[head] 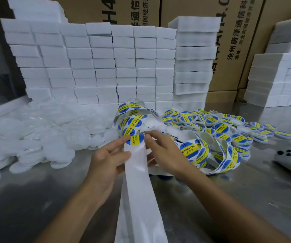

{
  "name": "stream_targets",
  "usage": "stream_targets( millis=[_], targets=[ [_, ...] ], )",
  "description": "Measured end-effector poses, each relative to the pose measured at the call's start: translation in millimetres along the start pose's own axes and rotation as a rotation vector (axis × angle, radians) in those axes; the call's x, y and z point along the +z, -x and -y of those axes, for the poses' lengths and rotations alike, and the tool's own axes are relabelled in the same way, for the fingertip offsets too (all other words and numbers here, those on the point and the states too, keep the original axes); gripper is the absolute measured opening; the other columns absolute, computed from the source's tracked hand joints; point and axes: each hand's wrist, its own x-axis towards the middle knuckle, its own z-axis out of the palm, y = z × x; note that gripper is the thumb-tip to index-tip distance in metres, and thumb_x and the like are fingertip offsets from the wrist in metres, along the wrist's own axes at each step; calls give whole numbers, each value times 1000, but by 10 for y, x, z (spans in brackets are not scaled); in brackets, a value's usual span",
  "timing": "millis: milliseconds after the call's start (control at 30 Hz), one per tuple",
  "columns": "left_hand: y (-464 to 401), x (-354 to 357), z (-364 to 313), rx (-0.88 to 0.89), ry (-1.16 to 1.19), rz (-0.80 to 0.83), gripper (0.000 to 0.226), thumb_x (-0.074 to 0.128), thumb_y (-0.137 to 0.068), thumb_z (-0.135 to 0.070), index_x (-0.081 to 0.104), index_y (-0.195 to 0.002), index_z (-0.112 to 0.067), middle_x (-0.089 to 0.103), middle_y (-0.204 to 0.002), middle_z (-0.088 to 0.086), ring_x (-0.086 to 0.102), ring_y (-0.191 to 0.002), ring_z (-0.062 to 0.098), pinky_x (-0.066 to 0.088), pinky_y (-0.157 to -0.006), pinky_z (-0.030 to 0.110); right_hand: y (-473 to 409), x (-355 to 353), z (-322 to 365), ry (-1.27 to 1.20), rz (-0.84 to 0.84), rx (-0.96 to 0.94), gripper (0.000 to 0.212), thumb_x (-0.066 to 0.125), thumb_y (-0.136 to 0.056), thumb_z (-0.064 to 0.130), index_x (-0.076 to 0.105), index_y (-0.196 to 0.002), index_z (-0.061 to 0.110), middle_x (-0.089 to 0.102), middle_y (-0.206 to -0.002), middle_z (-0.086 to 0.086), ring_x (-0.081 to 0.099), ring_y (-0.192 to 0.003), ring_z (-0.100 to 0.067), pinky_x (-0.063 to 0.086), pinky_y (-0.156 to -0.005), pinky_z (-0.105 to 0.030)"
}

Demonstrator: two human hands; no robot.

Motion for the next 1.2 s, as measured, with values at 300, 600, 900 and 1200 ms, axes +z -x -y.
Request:
stream_targets(
  millis=[300,600,900,1200],
  targets=[
    [-48,-111,119,291,-534,0,70,44,-76,29,72,-99,-32,76,-97,-11,70,-85,6,54,-68,15,48,-31,-124,202,-174,-235,11,65,-92,13,72,-95,22,67,-81,15,62,-72,2,46,-63,-10],
    [79,2,140,753,-966,98,62,76,-72,-5,60,-128,-28,63,-113,-11,62,-98,5,54,-79,24,87,-59,-39,684,-15,-362,11,54,-97,17,61,-104,11,62,-98,-6,56,-94,-29,43,-83,-44],
    [-50,-65,28,-18,-64,-320,8,68,-78,-12,72,-78,-19,67,-81,12,60,-71,27,49,-72,39,196,-150,141,842,227,-438,39,49,-89,46,68,-116,25,68,-107,6,62,-97,-19,49,-83,-37],
    [-1,-119,-119,88,234,-15,49,41,-62,-18,74,-96,-5,71,-107,19,66,-98,36,48,-90,42,166,-238,142,975,-179,-422,27,38,-69,11,65,-69,13,63,-64,-1,59,-75,-26,28,-106,-45]
  ],
)
